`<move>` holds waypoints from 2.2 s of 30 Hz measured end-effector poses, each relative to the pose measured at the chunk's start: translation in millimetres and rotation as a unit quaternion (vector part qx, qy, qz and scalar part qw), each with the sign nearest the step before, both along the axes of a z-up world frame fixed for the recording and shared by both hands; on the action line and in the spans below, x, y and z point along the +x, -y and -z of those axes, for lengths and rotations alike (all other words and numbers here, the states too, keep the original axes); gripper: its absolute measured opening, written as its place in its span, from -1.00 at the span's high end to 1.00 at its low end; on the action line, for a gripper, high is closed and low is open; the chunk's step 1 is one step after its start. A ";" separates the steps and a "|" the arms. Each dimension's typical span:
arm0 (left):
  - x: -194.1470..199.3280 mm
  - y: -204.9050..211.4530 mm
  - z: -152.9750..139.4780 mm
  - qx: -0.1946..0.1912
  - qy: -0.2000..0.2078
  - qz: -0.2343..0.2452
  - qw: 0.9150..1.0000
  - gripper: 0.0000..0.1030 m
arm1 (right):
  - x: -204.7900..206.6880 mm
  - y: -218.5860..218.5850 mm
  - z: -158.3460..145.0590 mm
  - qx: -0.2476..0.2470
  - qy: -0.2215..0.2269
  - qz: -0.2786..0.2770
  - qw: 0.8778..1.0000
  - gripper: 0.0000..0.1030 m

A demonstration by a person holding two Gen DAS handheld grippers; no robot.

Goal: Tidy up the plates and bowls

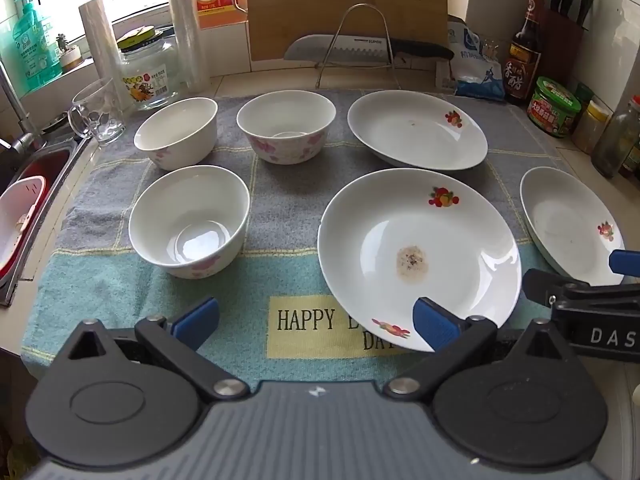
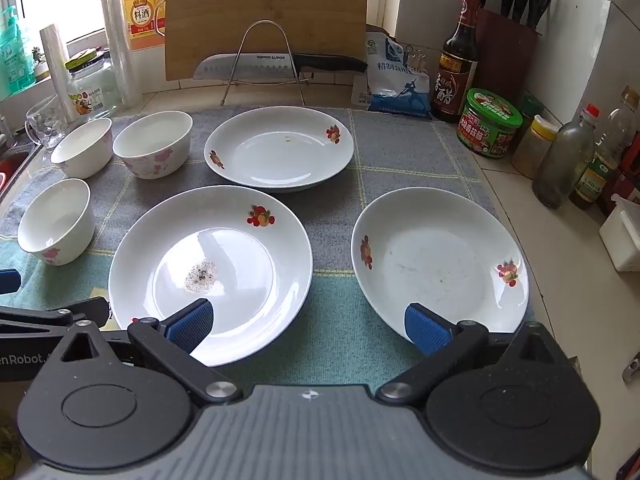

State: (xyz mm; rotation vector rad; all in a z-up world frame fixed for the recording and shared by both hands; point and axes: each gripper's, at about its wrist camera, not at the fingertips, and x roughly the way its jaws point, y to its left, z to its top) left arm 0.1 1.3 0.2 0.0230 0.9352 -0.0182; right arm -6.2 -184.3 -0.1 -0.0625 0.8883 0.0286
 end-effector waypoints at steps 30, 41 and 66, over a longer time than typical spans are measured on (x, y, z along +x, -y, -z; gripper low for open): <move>1.3 1.2 -6.0 0.006 0.004 -0.001 1.000 -0.98 | 0.7 -0.8 -8.8 -0.003 0.003 -0.003 1.000 -1.00; 2.0 1.9 -8.0 0.006 0.005 0.001 1.000 -0.98 | 1.0 -0.8 -11.0 -0.008 0.006 -0.004 1.000 -1.00; 4.1 0.4 -8.2 0.004 0.010 0.008 1.000 -0.98 | 0.2 -2.4 -12.3 -0.013 0.012 -0.004 1.000 -1.00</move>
